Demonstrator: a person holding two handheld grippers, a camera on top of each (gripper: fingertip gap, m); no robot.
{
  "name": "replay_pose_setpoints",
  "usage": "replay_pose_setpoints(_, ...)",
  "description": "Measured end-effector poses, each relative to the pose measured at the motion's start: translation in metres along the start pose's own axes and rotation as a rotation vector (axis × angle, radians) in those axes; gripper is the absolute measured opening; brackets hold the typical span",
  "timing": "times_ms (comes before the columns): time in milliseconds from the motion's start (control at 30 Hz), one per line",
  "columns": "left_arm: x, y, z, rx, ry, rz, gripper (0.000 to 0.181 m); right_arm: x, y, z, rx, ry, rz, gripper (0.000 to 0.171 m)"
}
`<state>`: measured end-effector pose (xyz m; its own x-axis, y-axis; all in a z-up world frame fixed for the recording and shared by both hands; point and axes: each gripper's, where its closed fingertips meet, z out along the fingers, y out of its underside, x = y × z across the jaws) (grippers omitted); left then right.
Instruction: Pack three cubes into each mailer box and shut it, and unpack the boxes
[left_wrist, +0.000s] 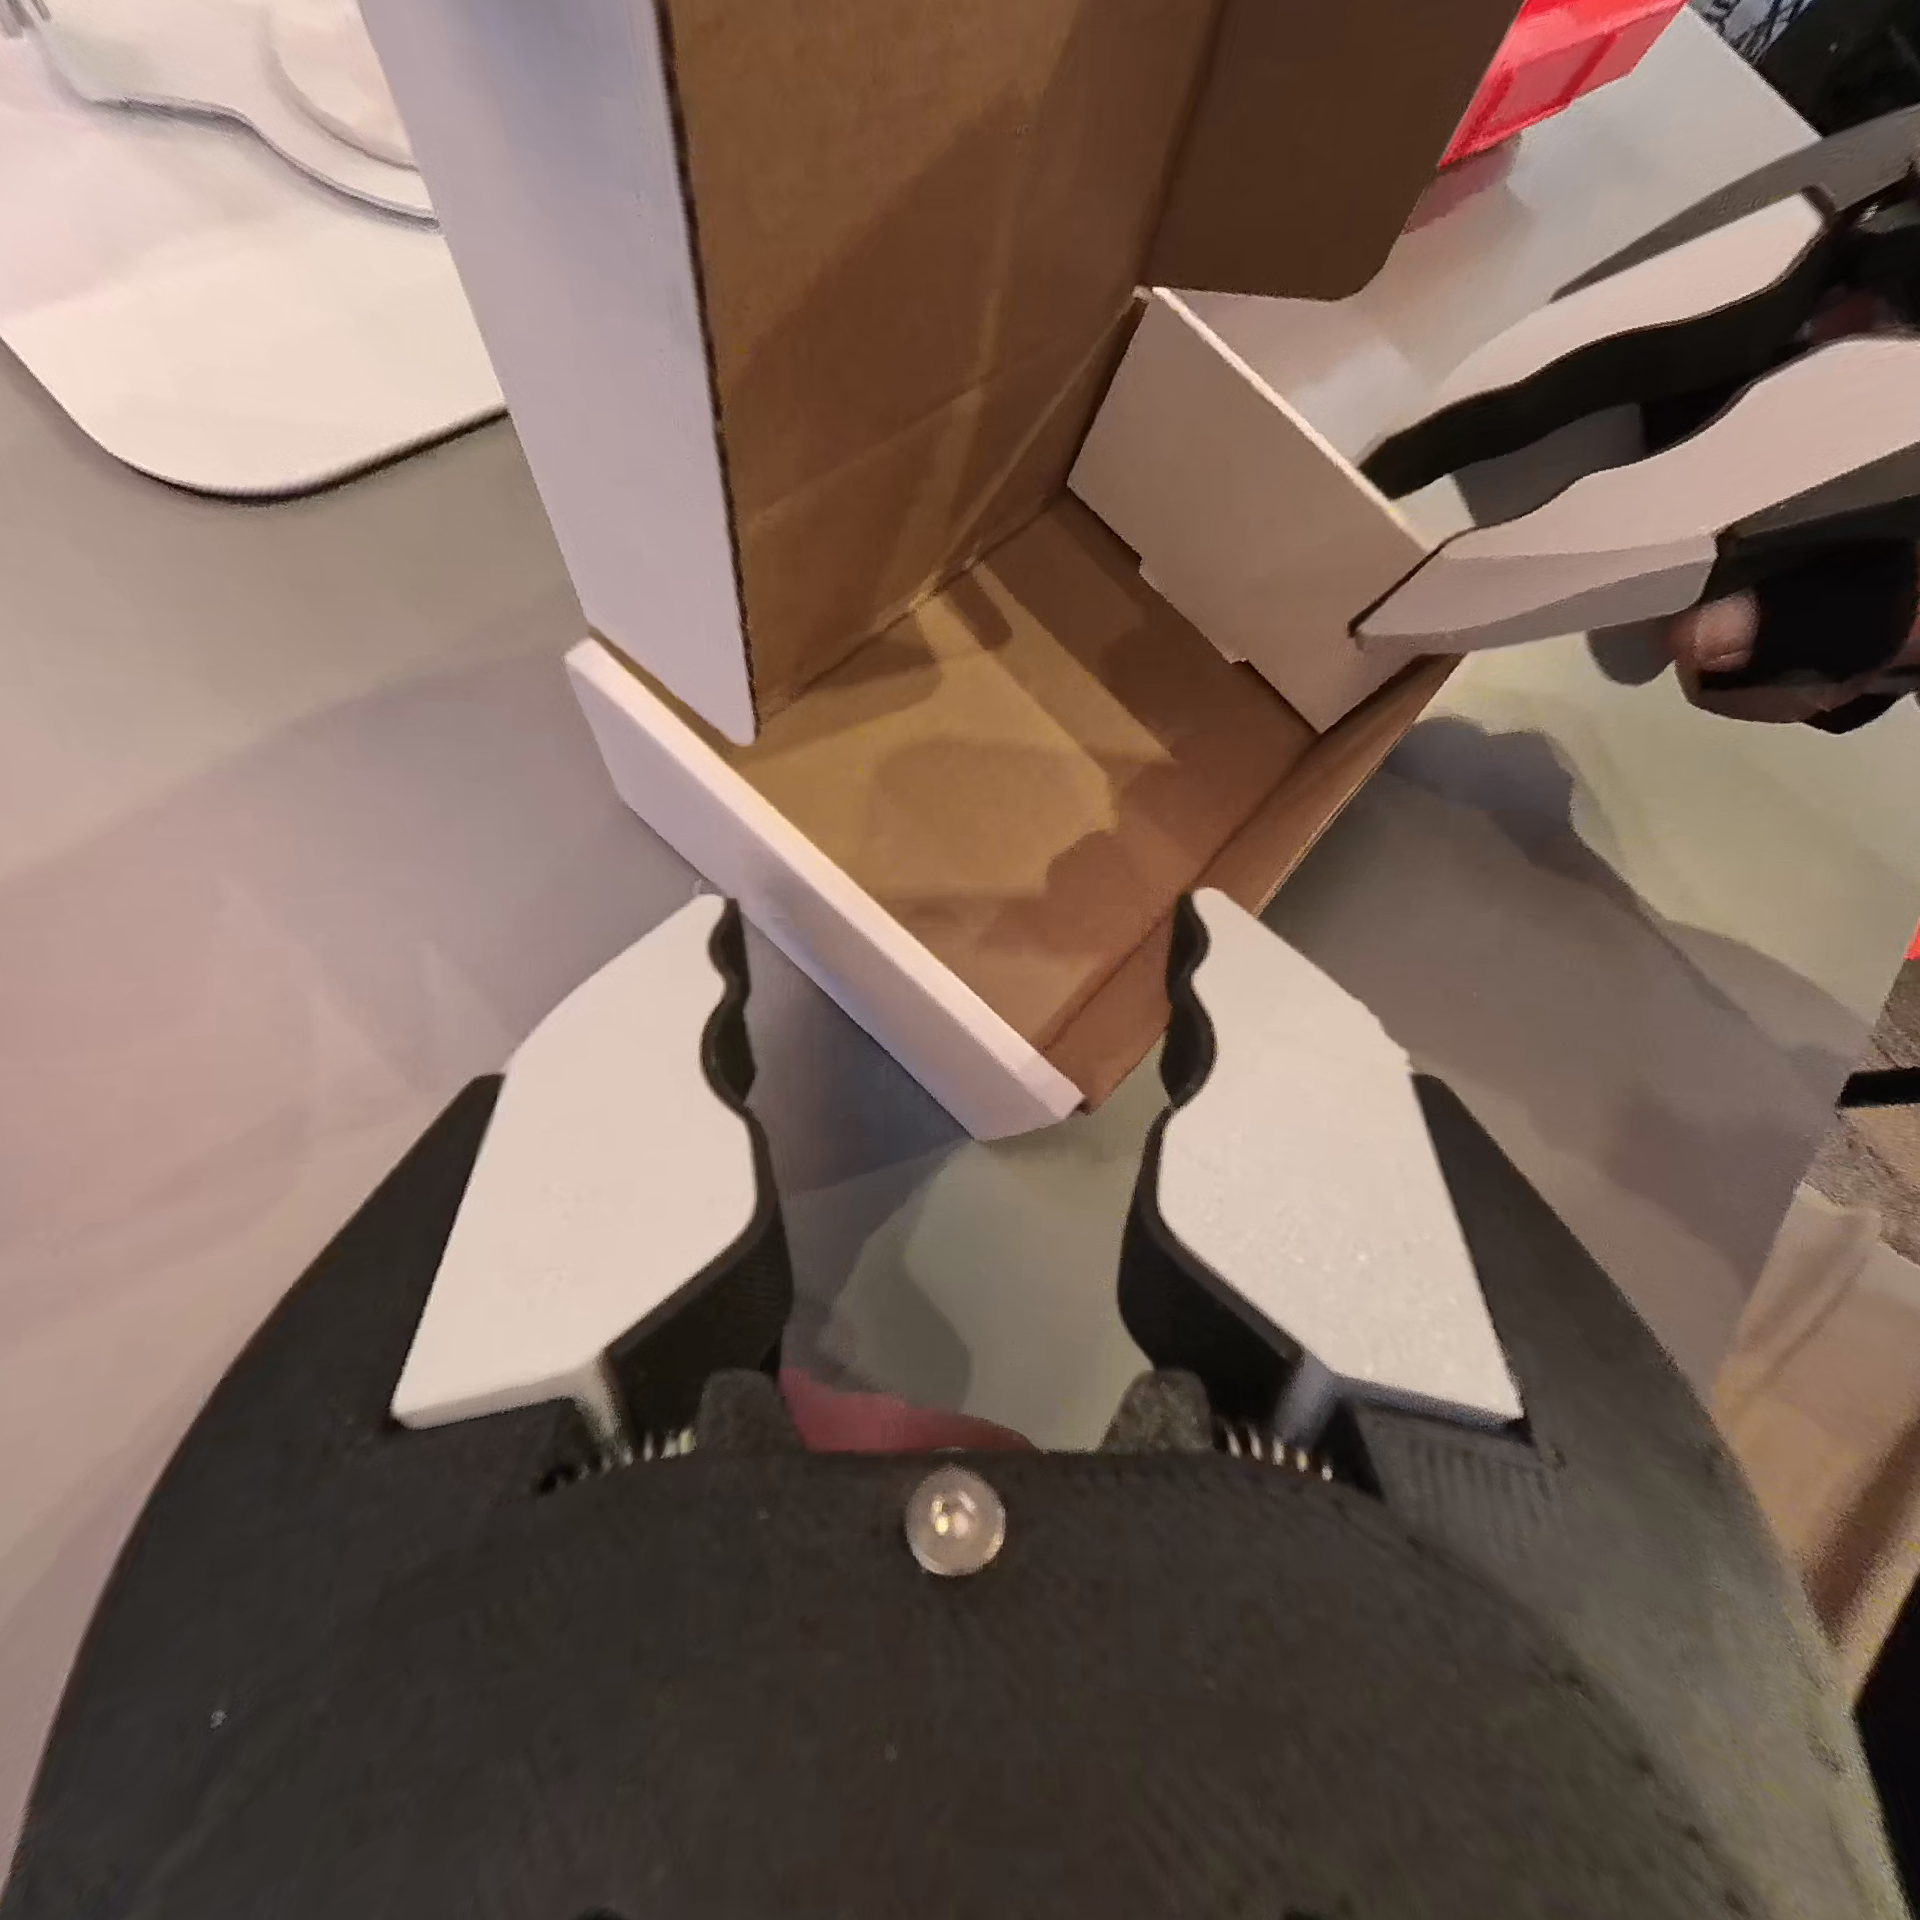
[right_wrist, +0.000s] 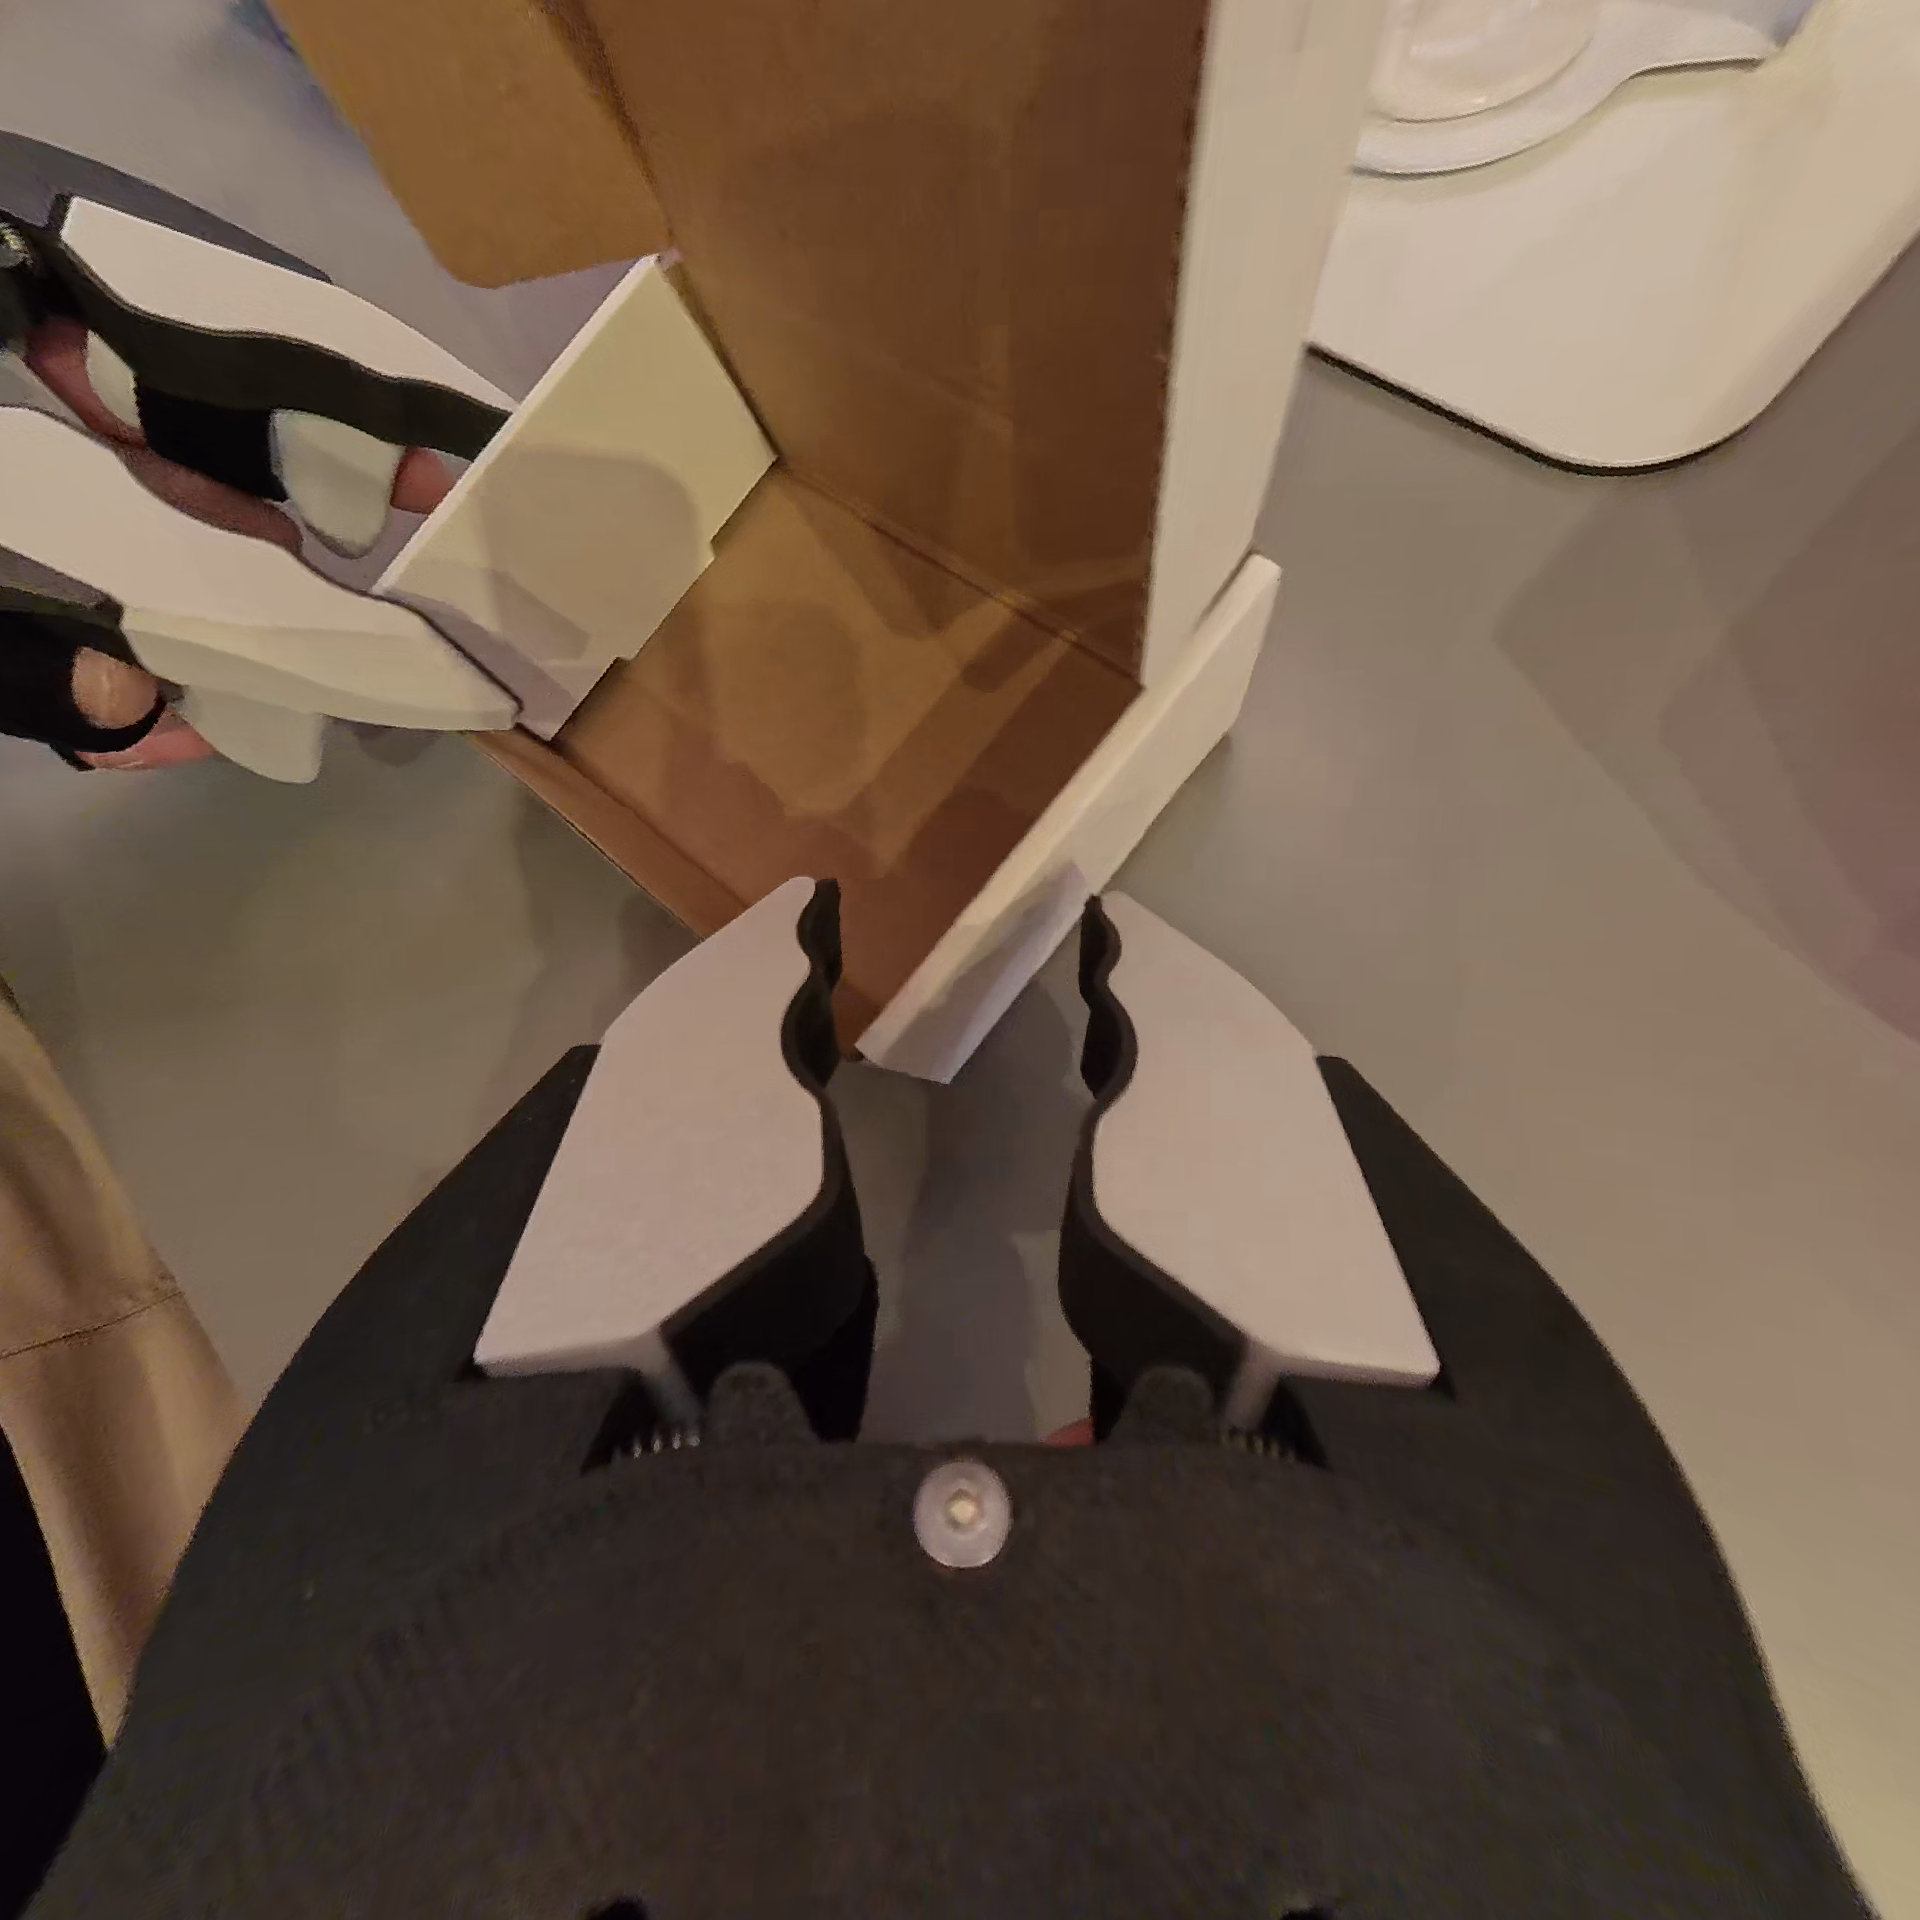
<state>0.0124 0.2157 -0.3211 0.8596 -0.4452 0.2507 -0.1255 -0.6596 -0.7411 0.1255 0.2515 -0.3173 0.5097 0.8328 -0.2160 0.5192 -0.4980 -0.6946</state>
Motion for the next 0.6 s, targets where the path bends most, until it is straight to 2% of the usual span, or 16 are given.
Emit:
replay_pose_setpoints(33, -0.002, -0.003, -0.001, 0.017, -0.012, 0.012, 0.083, 0.003, -0.001, -0.002, 0.009, 0.007, 0.006, 0.044)
replay_pose_setpoints(133, -0.005, -0.007, -0.004, 0.029, -0.033, 0.045, 0.091, 0.009, 0.001, -0.007, 0.014, 0.010, 0.025, 0.044)
replay_pose_setpoints(400, -0.001, -0.006, -0.002, 0.029, -0.037, 0.048, 0.094, -0.003, 0.007, 0.000, -0.030, -0.019, -0.024, 0.045)
replay_pose_setpoints(600, -0.005, -0.010, -0.005, 0.048, -0.053, 0.051, 0.095, 0.006, 0.000, -0.009, 0.017, 0.015, -0.018, 0.049)
